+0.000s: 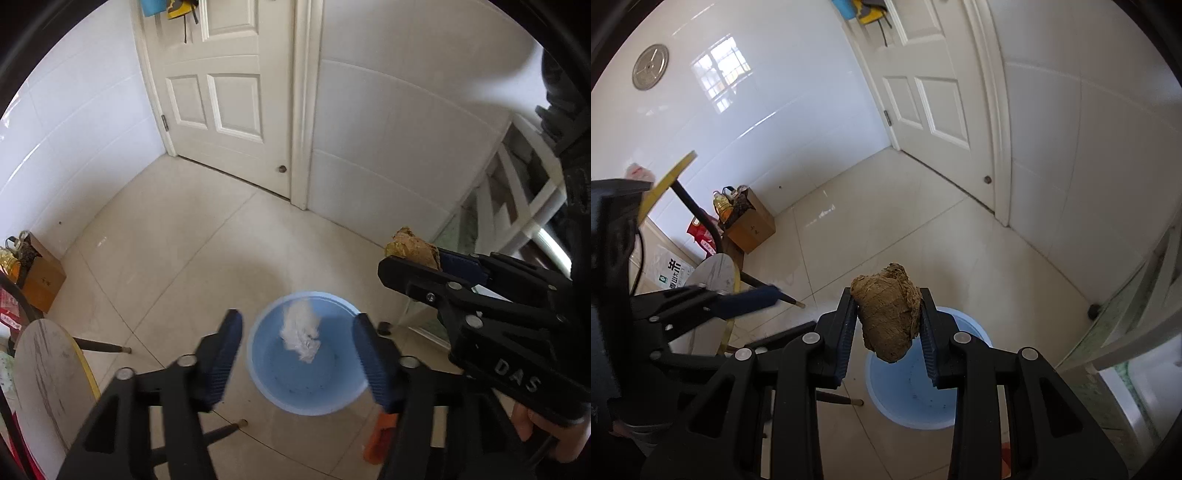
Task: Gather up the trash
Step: 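Carry both items over the blue bucket and open both grippers, then move both open tools back over the table, then grasp a brown paper lump with the left gripper while the right grasps the beige carton, then carry both items over the blue bucket and open both grippers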
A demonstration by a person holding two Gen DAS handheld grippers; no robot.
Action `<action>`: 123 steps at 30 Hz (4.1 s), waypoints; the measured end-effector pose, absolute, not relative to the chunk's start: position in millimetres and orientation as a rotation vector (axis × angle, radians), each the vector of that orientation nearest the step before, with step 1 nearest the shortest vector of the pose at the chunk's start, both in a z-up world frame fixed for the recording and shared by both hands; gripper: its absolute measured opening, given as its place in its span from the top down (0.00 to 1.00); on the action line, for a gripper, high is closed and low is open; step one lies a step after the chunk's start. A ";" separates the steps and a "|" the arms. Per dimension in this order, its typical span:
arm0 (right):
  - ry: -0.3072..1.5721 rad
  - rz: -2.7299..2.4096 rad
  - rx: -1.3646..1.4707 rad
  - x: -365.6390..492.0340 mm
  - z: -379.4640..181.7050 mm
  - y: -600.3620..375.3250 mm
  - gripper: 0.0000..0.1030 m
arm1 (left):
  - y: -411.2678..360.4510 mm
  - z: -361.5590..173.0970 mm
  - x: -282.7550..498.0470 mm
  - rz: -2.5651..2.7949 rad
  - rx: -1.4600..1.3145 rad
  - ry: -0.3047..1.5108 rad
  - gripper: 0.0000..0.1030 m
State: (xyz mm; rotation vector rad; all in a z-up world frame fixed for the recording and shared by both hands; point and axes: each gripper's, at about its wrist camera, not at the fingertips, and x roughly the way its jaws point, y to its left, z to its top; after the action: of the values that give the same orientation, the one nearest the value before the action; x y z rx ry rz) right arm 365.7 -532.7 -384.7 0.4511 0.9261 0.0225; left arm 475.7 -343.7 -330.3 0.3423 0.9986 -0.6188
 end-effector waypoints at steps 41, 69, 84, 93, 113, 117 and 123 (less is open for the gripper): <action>0.641 0.247 0.135 294.4 -123.9 -264.7 0.12 | 0.2 -131.1 245.4 -0.140 0.101 0.635 0.05; 0.819 0.351 0.212 435.4 -202.4 -193.2 0.13 | 60.3 -180.0 356.6 -0.183 0.047 0.835 0.76; 0.778 0.447 0.210 408.2 -198.0 -193.1 0.55 | 64.0 -137.5 326.2 -0.203 0.000 0.738 0.76; 0.703 0.443 0.263 357.0 -171.4 -236.1 0.55 | 11.4 -107.4 298.4 -0.289 0.035 0.689 0.76; 0.700 0.111 0.435 253.5 -216.1 -456.4 0.55 | -237.0 -148.5 328.7 -0.601 0.245 0.800 0.76; 0.776 0.056 0.488 260.1 -266.5 -496.2 0.55 | -293.1 -193.9 362.9 -0.636 0.308 0.880 0.76; 0.899 0.013 0.555 283.7 -347.6 -533.4 0.55 | -348.6 -265.1 429.4 -0.638 0.356 1.000 0.74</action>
State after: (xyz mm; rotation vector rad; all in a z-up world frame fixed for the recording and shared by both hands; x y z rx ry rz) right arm 283.7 -533.4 -347.6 0.5549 0.8994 0.0131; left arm 429.4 -348.6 -265.1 0.3561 1.0003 -0.6380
